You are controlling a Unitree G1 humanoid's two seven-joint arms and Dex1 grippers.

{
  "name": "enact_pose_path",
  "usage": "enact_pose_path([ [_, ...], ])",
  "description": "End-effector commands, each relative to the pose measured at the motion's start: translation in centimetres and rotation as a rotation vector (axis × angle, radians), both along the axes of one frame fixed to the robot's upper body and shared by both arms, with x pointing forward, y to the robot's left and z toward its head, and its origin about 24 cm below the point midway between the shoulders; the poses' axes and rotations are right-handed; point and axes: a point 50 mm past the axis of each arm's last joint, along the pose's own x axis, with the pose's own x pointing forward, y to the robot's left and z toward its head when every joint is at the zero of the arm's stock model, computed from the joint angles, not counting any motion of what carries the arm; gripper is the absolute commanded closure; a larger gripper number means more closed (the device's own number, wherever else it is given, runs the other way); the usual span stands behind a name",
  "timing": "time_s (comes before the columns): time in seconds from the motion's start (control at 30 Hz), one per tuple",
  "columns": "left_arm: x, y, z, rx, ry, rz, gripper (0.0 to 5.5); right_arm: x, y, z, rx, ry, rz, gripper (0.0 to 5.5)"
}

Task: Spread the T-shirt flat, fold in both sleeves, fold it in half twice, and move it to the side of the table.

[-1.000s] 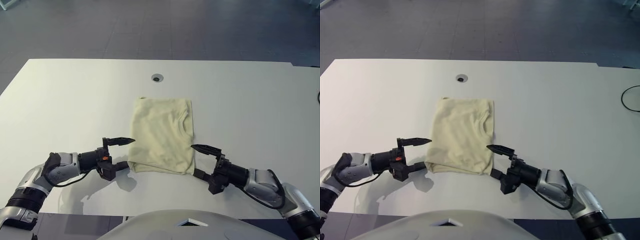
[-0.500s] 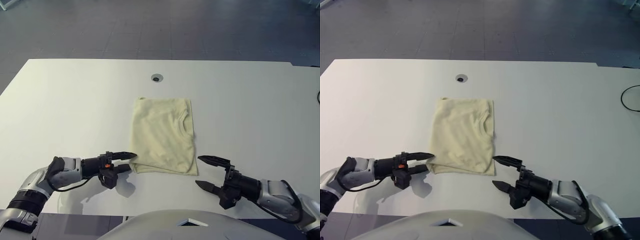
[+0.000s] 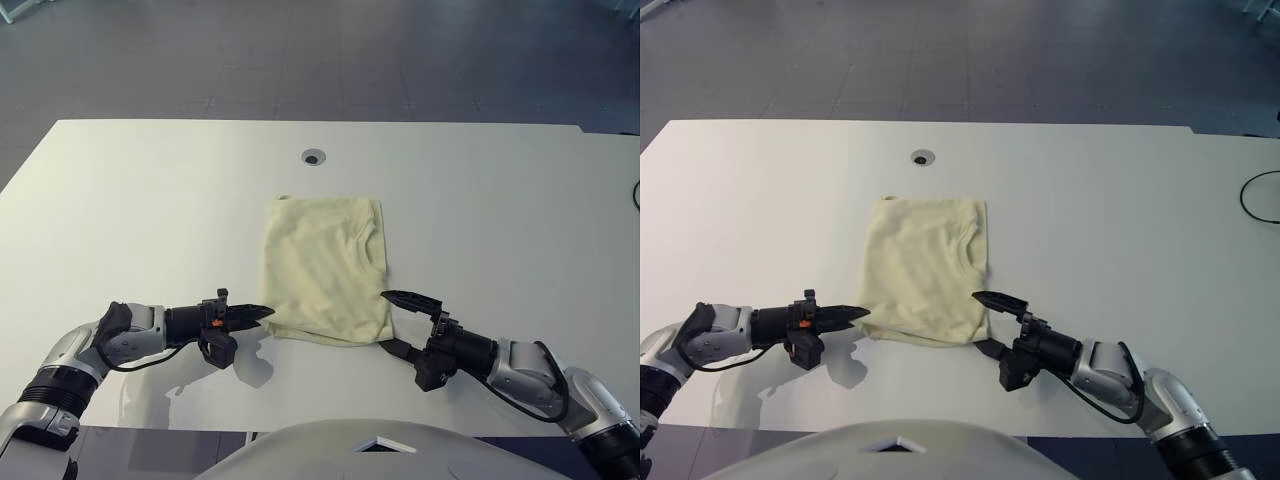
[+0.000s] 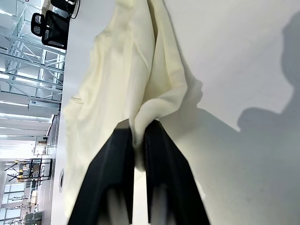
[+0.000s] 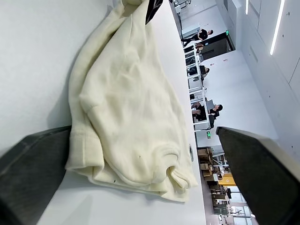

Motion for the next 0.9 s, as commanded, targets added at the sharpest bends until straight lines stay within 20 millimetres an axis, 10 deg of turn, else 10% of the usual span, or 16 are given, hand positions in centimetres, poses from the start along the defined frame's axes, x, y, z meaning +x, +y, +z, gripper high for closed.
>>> enact_pose_path([
  [0.03, 0.0, 0.1, -0.5, 0.033, 0.024, -0.001, 5.38, -1.4, -0.7, -3.5, -0.226, 0.132, 0.046, 0.59],
  [0.53, 0.1, 0.0, -0.4, 0.028, 0.026, -0.012, 5.39, -1.1, -1.2, -4.4, -0.359, 0.276, 0.073, 3.49],
  [0.9, -0.6, 0.0, 1.3, -0.035, 0.066, -0.008, 5.39, -0.4, -0.8, -0.7, -0.265, 0.479, 0.064, 5.48],
])
